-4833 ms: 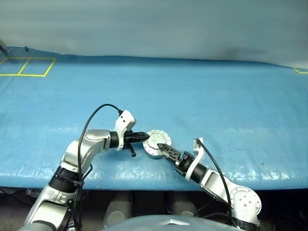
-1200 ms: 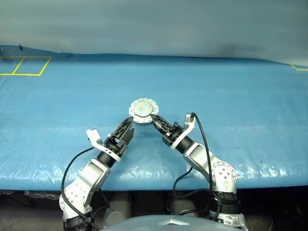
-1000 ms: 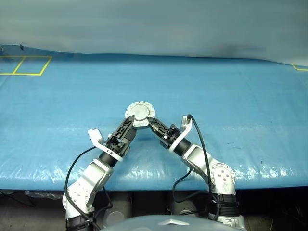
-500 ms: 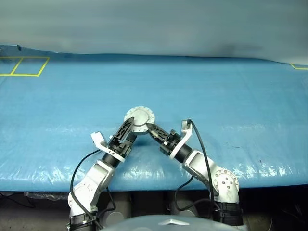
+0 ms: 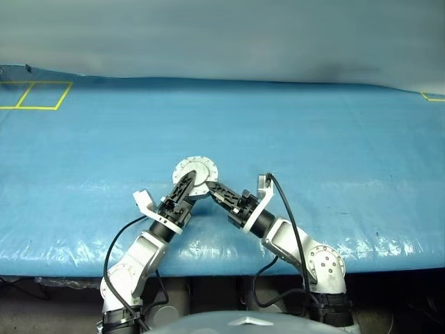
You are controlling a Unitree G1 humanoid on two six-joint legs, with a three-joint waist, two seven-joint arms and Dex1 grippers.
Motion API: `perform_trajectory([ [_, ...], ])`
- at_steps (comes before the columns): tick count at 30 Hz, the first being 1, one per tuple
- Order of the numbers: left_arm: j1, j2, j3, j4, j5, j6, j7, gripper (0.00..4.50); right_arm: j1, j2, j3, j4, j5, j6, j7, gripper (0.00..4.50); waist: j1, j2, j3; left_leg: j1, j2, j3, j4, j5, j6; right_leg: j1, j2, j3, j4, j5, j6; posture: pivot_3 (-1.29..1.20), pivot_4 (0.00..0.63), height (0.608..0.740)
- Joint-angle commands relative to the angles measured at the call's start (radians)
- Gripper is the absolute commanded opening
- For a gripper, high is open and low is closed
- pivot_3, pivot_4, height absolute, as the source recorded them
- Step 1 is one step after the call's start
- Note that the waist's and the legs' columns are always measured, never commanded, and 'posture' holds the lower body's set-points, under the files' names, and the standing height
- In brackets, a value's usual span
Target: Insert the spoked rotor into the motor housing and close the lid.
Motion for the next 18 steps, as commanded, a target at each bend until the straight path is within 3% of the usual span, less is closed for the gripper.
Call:
perform_trajectory([
  [1,0.002,-0.020,-0.012,-0.014,-0.020,0.002,-0.010,2.40,-0.012,0.010,0.014,-0.070,0.021,-0.014,0.040,1.20,0.000,0.000,0.000,0.000,0.000,0.000,0.000,0.000,0.000,0.000,0.000,0.000,0.000,0.000,0.000,0.00,0.150,0.740],
  [5,-0.001,-0.016,-0.009,-0.014,-0.023,0.001,-0.003,2.42,-0.005,-0.002,0.016,-0.091,0.007,-0.010,0.092,1.20,0.000,0.000,0.000,0.000,0.000,0.000,0.000,0.000,0.000,0.000,0.000,0.000,0.000,0.000,0.000,0.00,0.150,0.740],
  [14,-0.081,0.015,0.059,0.012,-0.006,-0.053,0.038,2.42,0.074,-0.086,-0.003,-0.177,-0.098,-0.036,0.174,4.28,0.000,0.000,0.000,0.000,0.000,0.000,0.000,0.000,0.000,0.000,0.000,0.000,0.000,0.000,0.000,0.00,0.150,0.740],
  [15,-0.104,0.025,0.076,0.023,0.008,-0.071,0.048,2.42,0.084,-0.136,0.012,-0.206,-0.188,-0.042,0.195,4.50,0.002,0.000,0.000,0.000,0.000,0.000,0.000,0.000,0.000,0.000,0.000,0.000,0.000,0.000,0.000,0.00,0.150,0.740],
  [18,-0.161,0.047,0.117,0.061,0.028,-0.104,0.068,2.42,0.102,-0.229,0.072,-0.258,-0.397,-0.080,0.256,4.50,0.007,0.000,0.000,0.000,0.000,0.000,0.001,0.000,0.000,0.000,0.000,0.000,0.000,0.000,0.000,0.00,0.150,0.740],
])
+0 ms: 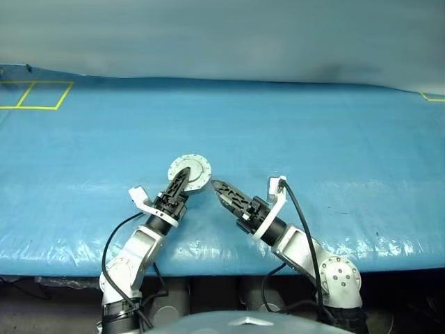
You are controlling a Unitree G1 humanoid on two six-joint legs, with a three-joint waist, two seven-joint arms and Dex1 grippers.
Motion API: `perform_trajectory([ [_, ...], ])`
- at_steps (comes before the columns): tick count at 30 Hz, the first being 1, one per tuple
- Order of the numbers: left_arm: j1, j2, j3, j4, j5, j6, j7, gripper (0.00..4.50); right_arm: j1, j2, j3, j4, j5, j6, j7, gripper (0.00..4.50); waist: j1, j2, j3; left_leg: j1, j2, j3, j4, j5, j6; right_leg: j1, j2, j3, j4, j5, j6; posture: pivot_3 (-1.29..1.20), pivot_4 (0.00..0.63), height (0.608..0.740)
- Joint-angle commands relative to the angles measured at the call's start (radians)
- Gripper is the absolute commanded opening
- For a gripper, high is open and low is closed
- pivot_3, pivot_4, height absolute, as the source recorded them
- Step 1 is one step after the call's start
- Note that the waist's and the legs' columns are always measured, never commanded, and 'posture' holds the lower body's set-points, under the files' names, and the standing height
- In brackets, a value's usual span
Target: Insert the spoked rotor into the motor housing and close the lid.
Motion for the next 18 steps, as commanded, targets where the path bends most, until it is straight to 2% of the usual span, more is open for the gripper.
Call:
perform_trajectory([
  [1,-0.091,0.025,0.053,0.002,0.003,-0.045,0.005,2.42,0.016,-0.069,0.079,-0.084,-0.254,-0.074,0.081,4.50,0.003,0.000,0.000,0.000,0.000,0.000,0.000,0.000,0.000,0.000,0.000,0.000,0.000,0.000,0.000,0.00,0.150,0.740],
  [4,-0.178,0.067,0.110,0.064,0.027,-0.081,0.025,2.42,0.022,-0.145,0.188,-0.106,-0.525,-0.187,0.141,4.50,0.005,0.000,0.000,0.000,0.000,0.000,0.000,0.000,0.000,0.000,0.001,0.000,0.002,0.000,0.000,0.00,0.150,0.740],
  [9,-0.311,0.137,0.185,0.212,0.121,-0.153,0.065,2.42,0.045,-0.175,0.306,-0.036,-0.892,-0.450,0.195,4.50,0.005,-0.002,0.000,0.001,0.000,0.000,0.000,0.000,0.000,0.001,0.001,0.000,0.000,0.001,0.001,0.00,0.150,0.740],
  [14,-0.409,0.187,0.222,0.341,0.212,-0.187,0.058,2.42,0.075,-0.172,0.323,0.025,-1.059,-0.619,0.242,4.50,0.006,-0.006,0.002,0.001,-0.001,0.000,0.000,0.000,-0.001,0.002,0.001,0.000,-0.001,0.002,0.003,0.00,0.150,0.740],
  [18,-0.500,0.232,0.257,0.469,0.271,-0.207,0.020,2.42,0.094,-0.163,0.304,0.067,-1.118,-0.666,0.259,4.50,0.010,-0.011,0.005,0.001,-0.001,-0.001,0.001,0.001,-0.001,0.002,0.001,0.000,0.000,0.002,0.004,0.00,0.150,0.740],
])
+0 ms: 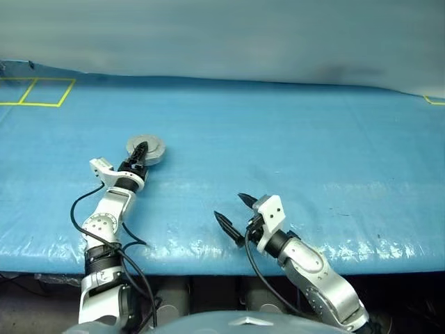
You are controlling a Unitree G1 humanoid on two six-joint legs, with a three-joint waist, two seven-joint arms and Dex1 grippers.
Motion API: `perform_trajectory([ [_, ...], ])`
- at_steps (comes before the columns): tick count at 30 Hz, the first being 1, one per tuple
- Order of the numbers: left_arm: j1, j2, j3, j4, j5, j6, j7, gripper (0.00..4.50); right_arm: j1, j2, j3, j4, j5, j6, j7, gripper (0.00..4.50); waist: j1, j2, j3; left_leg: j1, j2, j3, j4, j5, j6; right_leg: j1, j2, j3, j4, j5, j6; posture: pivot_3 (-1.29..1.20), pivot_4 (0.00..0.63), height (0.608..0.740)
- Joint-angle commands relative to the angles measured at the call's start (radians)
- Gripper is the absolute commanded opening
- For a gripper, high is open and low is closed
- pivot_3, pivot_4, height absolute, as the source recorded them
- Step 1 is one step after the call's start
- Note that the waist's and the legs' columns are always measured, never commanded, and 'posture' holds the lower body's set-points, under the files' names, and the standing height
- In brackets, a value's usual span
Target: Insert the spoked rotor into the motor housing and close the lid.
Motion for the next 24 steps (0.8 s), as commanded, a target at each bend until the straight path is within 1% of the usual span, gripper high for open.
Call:
perform_trajectory([
  [1,-0.105,0.042,0.040,0.050,0.034,-0.027,-0.069,2.42,0.017,0.012,-0.023,0.009,-0.042,-0.051,0.019,4.50,0.003,-0.002,0.001,0.000,0.000,0.000,0.001,0.000,0.000,0.000,0.000,0.000,0.000,0.000,0.000,0.00,0.150,0.740],
  [6,-0.256,0.099,0.057,0.280,0.158,-0.097,-0.123,2.42,0.033,0.027,-0.037,0.032,-0.071,-0.047,0.030,4.50,0.003,-0.004,0.002,0.000,0.000,0.000,0.002,0.000,0.000,0.000,0.000,0.000,0.001,0.000,0.000,0.00,0.150,0.740],
  [11,-0.419,0.129,0.037,0.529,0.298,-0.156,-0.196,2.42,0.035,0.043,-0.033,0.041,-0.096,-0.040,0.046,4.50,0.005,-0.004,0.002,0.000,0.000,-0.001,0.002,0.000,0.000,0.001,0.000,0.000,0.002,0.001,0.001,0.00,0.150,0.740],
  [15,-0.505,0.135,0.020,0.681,0.411,-0.192,-0.204,2.42,0.038,0.056,-0.038,0.041,-0.114,-0.034,0.050,4.50,0.003,-0.004,0.002,0.000,-0.001,-0.001,0.002,0.000,0.000,0.001,0.000,0.000,0.001,0.004,0.006,0.00,0.150,0.740],
  [18,-0.533,0.142,0.014,0.740,0.474,-0.201,-0.210,2.42,0.047,0.067,-0.043,0.035,-0.124,-0.030,0.042,4.50,0.002,-0.004,0.002,0.001,-0.001,-0.001,0.002,0.000,0.000,0.001,0.000,0.000,0.002,0.004,0.007,0.00,0.150,0.740],
  [20,-0.538,0.148,0.023,0.755,0.495,-0.197,-0.216,3.15,0.054,0.074,-0.046,0.032,-0.129,-0.027,0.038,4.50,0.001,-0.004,0.002,0.002,-0.001,-0.001,0.002,0.000,0.000,0.002,0.000,0.000,0.003,0.004,0.007,0.00,0.150,0.740],
  [21,-0.537,0.152,0.029,0.759,0.502,-0.191,-0.219,3.37,0.056,0.077,-0.046,0.031,-0.133,-0.026,0.038,4.50,-0.001,-0.004,0.002,0.003,0.000,0.000,0.002,0.000,0.000,0.003,0.000,0.000,0.003,0.004,0.007,0.00,0.150,0.740],
  [24,-0.506,0.175,0.037,0.746,0.521,-0.147,-0.226,4.34,0.064,0.091,-0.047,0.027,-0.138,-0.021,0.036,4.50,-0.007,-0.004,0.002,0.004,0.000,0.000,0.002,0.000,-0.001,0.004,0.000,0.000,0.004,0.004,0.006,0.00,0.150,0.740],
])
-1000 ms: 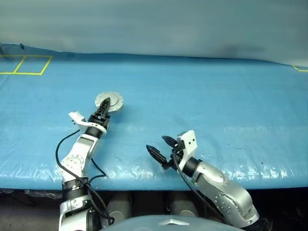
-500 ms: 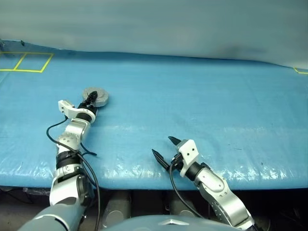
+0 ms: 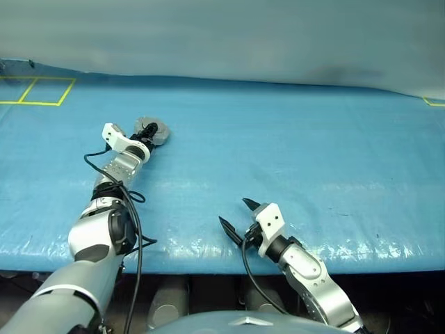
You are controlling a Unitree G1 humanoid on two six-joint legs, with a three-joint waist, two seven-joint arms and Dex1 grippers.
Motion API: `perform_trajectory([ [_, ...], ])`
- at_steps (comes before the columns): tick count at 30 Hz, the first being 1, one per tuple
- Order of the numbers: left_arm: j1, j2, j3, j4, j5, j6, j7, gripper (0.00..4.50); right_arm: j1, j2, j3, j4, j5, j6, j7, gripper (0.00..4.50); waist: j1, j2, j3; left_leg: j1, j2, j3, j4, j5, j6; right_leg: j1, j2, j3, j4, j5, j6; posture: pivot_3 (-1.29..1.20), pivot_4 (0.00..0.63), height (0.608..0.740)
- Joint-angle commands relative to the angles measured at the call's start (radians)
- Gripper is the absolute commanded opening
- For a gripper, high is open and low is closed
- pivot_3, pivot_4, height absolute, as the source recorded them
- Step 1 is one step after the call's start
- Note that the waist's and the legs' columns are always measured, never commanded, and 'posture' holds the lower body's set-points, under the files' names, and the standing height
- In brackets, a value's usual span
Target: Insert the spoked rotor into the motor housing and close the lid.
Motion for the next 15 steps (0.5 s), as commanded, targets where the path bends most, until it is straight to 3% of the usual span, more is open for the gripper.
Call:
perform_trajectory([
  [1,0.017,0.040,0.011,-0.022,0.028,0.047,-0.008,4.47,0.003,0.017,-0.010,-0.033,-0.004,-0.005,-0.001,4.50,-0.007,0.001,0.000,0.002,0.000,0.000,0.000,0.000,0.000,0.001,0.000,0.000,0.000,0.000,0.000,0.00,0.150,0.740],
  [4,0.098,0.079,0.003,-0.093,0.040,0.151,-0.017,4.47,-0.003,0.029,-0.005,-0.026,-0.007,-0.003,0.009,4.50,-0.021,0.001,-0.001,0.004,0.001,0.002,0.000,0.000,0.000,0.002,0.000,0.001,0.002,0.000,-0.001,0.00,0.150,0.740],
  [8,0.275,0.121,-0.043,-0.326,0.026,0.393,-0.046,4.47,-0.018,0.030,-0.018,-0.011,0.000,-0.005,0.030,4.50,-0.044,0.004,-0.004,0.007,0.002,0.004,-0.003,0.000,0.000,0.003,0.000,0.003,0.002,0.000,-0.002,0.00,0.150,0.740],
  [11,0.474,0.161,-0.117,-0.619,-0.018,0.614,-0.108,4.47,-0.028,0.023,-0.036,0.008,0.007,-0.012,0.052,4.50,-0.049,0.008,-0.008,0.010,0.002,0.007,-0.006,0.000,0.000,0.003,0.000,0.006,0.002,0.000,-0.002,0.00,0.150,0.740],
  [15,0.717,0.203,-0.231,-0.990,0.013,0.629,-0.162,4.47,-0.040,0.032,-0.072,0.031,0.028,-0.021,0.068,4.50,-0.037,0.012,-0.012,0.023,0.003,0.008,-0.011,-0.001,-0.002,0.012,-0.002,0.007,0.000,-0.007,-0.011,0.00,0.150,0.740],
])
